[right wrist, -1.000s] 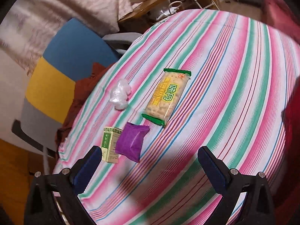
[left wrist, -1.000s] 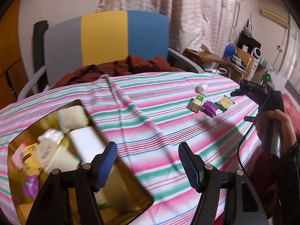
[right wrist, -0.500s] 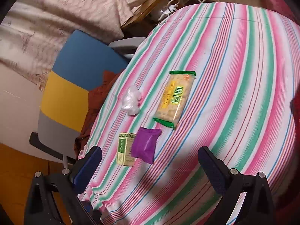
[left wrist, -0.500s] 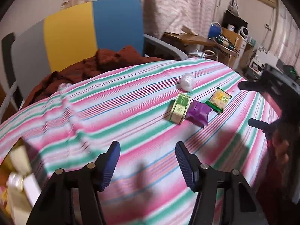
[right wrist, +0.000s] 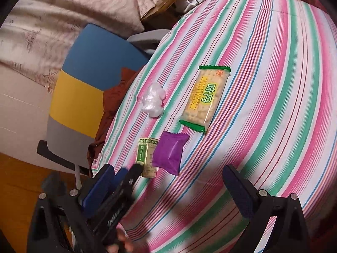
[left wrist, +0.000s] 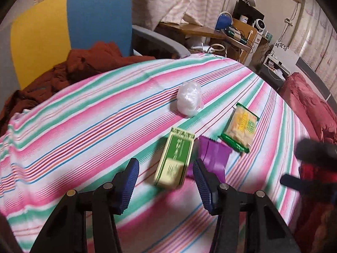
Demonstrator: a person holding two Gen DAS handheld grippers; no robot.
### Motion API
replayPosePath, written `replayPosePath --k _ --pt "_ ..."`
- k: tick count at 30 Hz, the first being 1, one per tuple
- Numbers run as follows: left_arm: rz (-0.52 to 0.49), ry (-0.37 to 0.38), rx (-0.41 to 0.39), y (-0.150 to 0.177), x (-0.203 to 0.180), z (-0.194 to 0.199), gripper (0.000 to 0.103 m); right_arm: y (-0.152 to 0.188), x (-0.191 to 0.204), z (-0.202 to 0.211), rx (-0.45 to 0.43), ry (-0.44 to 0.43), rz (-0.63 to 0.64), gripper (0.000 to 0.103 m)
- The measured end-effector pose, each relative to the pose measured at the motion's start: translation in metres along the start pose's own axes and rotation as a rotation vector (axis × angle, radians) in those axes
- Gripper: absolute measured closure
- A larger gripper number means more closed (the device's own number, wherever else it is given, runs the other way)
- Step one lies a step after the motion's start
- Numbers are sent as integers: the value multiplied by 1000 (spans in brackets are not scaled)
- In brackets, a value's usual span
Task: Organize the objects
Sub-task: 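Grasp the green tea box with the left tool, then grasp the purple packet with the right tool while the left tool holds the green box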
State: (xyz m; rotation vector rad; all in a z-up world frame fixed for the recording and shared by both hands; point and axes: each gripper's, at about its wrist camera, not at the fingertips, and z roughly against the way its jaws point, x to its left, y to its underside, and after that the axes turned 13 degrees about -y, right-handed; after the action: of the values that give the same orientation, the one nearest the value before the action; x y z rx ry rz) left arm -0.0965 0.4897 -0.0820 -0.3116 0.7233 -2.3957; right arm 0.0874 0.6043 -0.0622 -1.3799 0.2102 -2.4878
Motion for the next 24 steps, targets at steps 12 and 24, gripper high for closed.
replayPosePath --k 12,24 --pt "77 -25 45 24 17 -15 71 2 4 -13 40 71 49 0" --pt "179 -93 54 108 27 45 71 9 11 -26 88 160 147 0"
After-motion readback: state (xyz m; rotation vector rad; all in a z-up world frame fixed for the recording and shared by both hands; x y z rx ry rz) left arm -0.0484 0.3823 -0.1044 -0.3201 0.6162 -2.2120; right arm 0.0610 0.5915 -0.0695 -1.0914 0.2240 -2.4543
